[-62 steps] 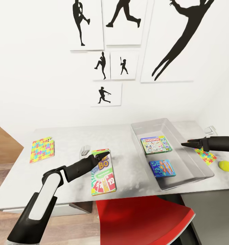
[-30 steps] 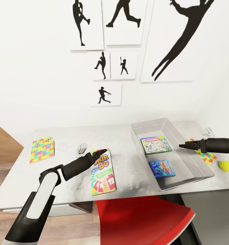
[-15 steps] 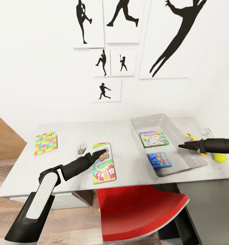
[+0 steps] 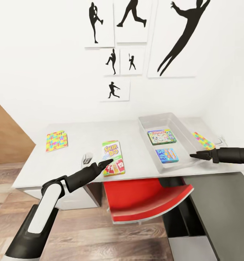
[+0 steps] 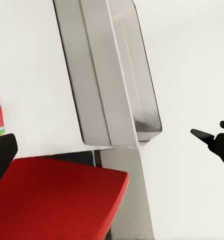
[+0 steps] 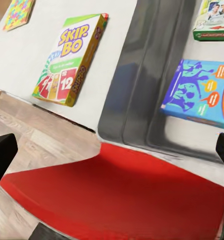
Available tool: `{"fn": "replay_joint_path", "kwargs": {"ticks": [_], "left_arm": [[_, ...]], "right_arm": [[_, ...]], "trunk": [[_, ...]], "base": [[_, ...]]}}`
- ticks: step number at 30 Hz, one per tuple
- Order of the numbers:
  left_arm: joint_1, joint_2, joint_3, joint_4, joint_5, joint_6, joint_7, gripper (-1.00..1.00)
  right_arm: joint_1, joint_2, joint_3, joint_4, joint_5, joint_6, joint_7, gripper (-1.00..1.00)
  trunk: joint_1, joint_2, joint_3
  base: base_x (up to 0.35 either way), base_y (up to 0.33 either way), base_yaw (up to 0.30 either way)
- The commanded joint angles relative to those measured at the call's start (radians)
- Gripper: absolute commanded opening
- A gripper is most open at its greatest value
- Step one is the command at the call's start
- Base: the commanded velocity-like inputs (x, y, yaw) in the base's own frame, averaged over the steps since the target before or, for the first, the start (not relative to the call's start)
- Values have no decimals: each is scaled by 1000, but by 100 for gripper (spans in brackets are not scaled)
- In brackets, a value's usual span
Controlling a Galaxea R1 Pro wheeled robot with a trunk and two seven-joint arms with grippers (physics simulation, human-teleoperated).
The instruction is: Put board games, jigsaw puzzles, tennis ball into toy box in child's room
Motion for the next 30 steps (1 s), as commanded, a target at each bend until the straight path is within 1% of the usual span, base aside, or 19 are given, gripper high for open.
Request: {"fn": "replay_joint_path", "kwargs": {"ticks": [1,7,9,10,12,13,14,16,17,18,19,21,22,23,24,26,27,30], "left_arm": [[-1,0,0,0,-4,2,-5,100],[-1,0,0,0,-4,0,-12,100],[-1,0,0,0,-4,0,-25,100],[-1,0,0,0,-4,0,-25,100],[-1,0,0,0,-4,-1,-41,100],[-1,0,0,0,-4,-1,-41,100],[-1,0,0,0,-5,-1,-50,100],[-1,0,0,0,-5,-2,-65,100],[-1,0,0,0,-5,-2,-65,100],[-1,0,1,0,-5,-2,-71,100],[-1,0,1,0,-5,-2,-71,100],[0,0,1,0,-6,-3,-79,100],[0,0,1,0,-6,-3,-79,100],[0,1,1,0,-6,-3,-82,100],[0,1,1,0,-6,-3,-82,100],[0,1,1,0,-6,-3,-86,100],[0,1,1,0,-6,-3,-86,100],[1,1,1,0,-6,-3,-89,100]], "right_arm": [[-1,0,0,0,-4,7,0,100],[-3,0,-6,-1,-5,8,-2,100],[-7,0,-21,-3,-5,9,-3,100],[-7,0,-21,-3,-5,9,-3,100],[-13,2,-40,-5,-6,10,-4,100],[-13,2,-40,-5,-6,10,-4,100],[-16,7,-48,-6,-6,10,-5,100],[-28,27,-61,-9,-4,10,-7,100],[-28,27,-61,-9,-4,10,-7,100],[-36,40,-67,-11,-3,10,-11,100],[-36,40,-67,-11,-3,10,-11,100],[-53,64,-77,-15,-2,11,-19,100],[-53,64,-77,-15,-2,11,-19,100],[-60,74,-81,-17,-2,12,-22,100],[-60,74,-81,-17,-2,12,-22,100],[-69,89,-87,-27,-1,12,-28,100],[-69,89,-87,-27,-1,12,-28,100],[-76,101,-91,-40,0,15,-32,100]], "trunk": [[0,-2,-2],[0,-2,-2],[0,-2,-2],[0,-2,-2],[0,-2,-2],[0,-2,-2],[0,-2,-2],[0,-2,-2],[0,-2,-2],[0,-2,-2],[0,-2,-2],[0,-2,-2],[0,-2,-2],[0,-2,-2],[0,-2,-2],[0,-2,-2],[0,-2,-2],[0,-2,-2]], "base": [[-297,100,0],[-236,104,0],[-132,61,0],[-94,43,0],[-85,39,0],[-75,35,0],[-60,28,0],[-43,20,0],[-39,18,0],[-31,14,0],[-31,14,0],[-22,10,0],[-20,9,0],[-16,7,0],[-16,7,0],[-11,5,0],[-10,5,0],[-8,3,3]]}}
